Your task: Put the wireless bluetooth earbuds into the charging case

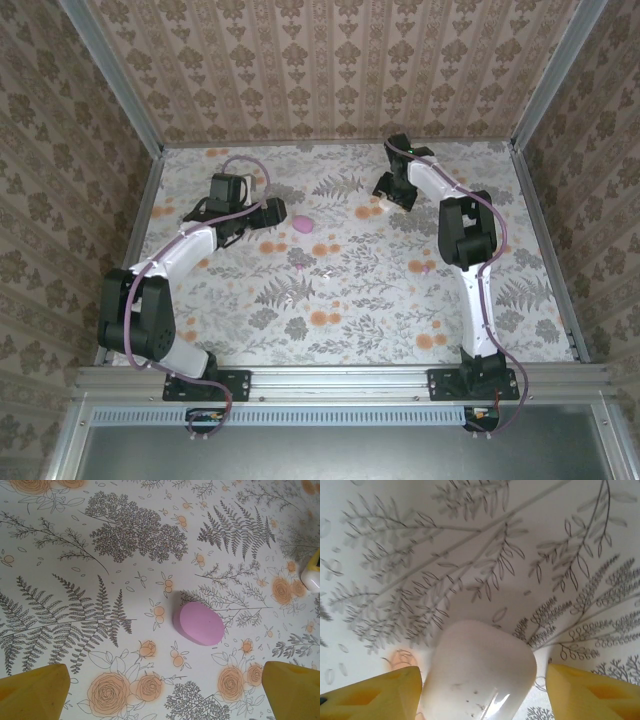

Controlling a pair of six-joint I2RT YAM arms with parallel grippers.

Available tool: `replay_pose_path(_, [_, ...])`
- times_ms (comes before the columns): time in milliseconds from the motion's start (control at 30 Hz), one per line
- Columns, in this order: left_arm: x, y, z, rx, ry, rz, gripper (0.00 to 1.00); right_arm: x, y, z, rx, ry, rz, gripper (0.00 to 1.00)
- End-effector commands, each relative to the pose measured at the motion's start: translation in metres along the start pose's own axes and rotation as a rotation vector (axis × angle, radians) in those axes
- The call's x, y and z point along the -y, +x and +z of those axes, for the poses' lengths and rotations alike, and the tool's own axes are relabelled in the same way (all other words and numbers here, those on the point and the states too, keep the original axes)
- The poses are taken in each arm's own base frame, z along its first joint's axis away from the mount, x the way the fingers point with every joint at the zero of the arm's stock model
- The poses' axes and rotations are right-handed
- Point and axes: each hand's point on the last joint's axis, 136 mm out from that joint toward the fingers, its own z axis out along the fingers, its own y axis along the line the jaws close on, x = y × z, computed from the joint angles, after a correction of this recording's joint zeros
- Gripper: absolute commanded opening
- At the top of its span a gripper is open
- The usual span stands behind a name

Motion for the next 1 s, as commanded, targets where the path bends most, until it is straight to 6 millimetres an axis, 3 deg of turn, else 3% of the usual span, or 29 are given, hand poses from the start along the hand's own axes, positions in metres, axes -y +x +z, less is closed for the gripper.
replay_pose_path(0, [0.002,-0.004,-0.01,0.01,-0.012,0.031,1.0,0.016,0.01,-0.003,-0.03,0.1,-0.008,0.66])
replay_pose_path(267, [0.003,-0.004,-0.009,0.011,-0.006,0.022,1.0,0.03,0.018,-0.008,-0.057,0.131,-0.153,0.57])
replay_pose_path(400, [0.004,-0.004,-0.008,0.006,-0.006,0.027,1.0,0.021,0.013,-0.003,-0.048,0.089,-0.28,0.58])
replay_pose_path(533, [0.004,-0.004,-0.009,0.006,-0.002,0.027,1.0,0.026,0.006,-0.002,-0.046,0.126,-0.376,0.65])
replay_pose_path(967, [0.004,-0.002,-0.005,-0.005,-0.001,0.024,1.0,0.024,0.015,0.007,-0.123,0.06,-0.502,0.57])
